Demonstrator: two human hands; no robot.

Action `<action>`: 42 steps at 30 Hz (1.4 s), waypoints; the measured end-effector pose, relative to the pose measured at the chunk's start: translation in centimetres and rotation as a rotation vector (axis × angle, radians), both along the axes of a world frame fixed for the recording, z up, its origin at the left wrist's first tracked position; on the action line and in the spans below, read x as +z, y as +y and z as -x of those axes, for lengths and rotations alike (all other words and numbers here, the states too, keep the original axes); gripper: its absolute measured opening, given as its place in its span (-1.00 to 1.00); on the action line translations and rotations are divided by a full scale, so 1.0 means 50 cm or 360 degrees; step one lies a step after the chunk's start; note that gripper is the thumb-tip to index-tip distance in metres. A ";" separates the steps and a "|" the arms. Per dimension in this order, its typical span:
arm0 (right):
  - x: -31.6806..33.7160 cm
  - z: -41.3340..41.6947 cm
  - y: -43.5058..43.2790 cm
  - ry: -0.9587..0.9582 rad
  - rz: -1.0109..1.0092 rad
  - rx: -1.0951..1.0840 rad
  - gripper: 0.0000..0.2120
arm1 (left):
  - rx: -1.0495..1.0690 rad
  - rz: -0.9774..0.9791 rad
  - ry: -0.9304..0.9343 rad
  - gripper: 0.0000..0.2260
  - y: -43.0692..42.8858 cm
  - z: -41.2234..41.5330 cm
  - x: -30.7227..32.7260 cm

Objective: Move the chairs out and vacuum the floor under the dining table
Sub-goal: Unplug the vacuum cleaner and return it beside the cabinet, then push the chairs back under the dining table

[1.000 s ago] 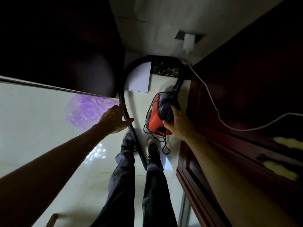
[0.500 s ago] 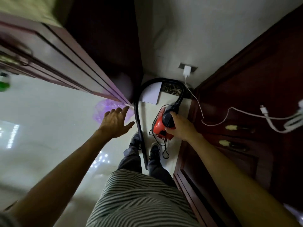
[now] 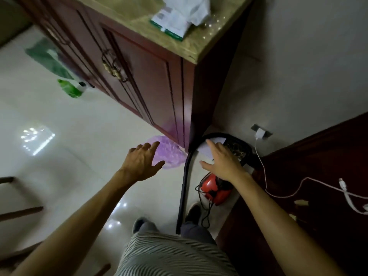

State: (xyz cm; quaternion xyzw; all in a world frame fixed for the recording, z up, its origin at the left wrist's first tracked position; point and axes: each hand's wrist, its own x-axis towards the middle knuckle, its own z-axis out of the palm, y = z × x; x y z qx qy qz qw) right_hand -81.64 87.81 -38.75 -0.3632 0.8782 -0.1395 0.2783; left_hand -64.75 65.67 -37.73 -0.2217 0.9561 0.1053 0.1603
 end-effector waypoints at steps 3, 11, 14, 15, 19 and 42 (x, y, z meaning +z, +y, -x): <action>0.030 -0.029 -0.060 0.0045 -0.0030 0.0121 -0.19 | 0.0115 0.0005 0.0083 -0.35 -0.046 -0.070 0.027; 0.089 -0.193 -0.250 0.0161 0.0011 0.0382 -0.24 | 0.0436 0.0018 0.0165 -0.36 -0.184 -0.325 0.066; 0.109 -0.290 -0.336 0.0182 0.0009 0.0511 -0.27 | 0.0556 0.0018 0.0168 -0.35 -0.233 -0.446 0.073; 0.114 -0.323 -0.367 0.0194 0.0030 0.0549 -0.27 | 0.0596 0.0021 0.0162 -0.35 -0.249 -0.488 0.075; 0.127 -0.459 -0.491 0.0182 0.0066 0.0715 -0.25 | 0.0792 0.0036 0.0110 -0.36 -0.312 -0.660 0.089; 0.096 -1.039 -1.129 0.0079 0.0074 0.2204 -0.28 | 0.2547 0.0273 0.0182 -0.40 -0.316 -1.246 0.207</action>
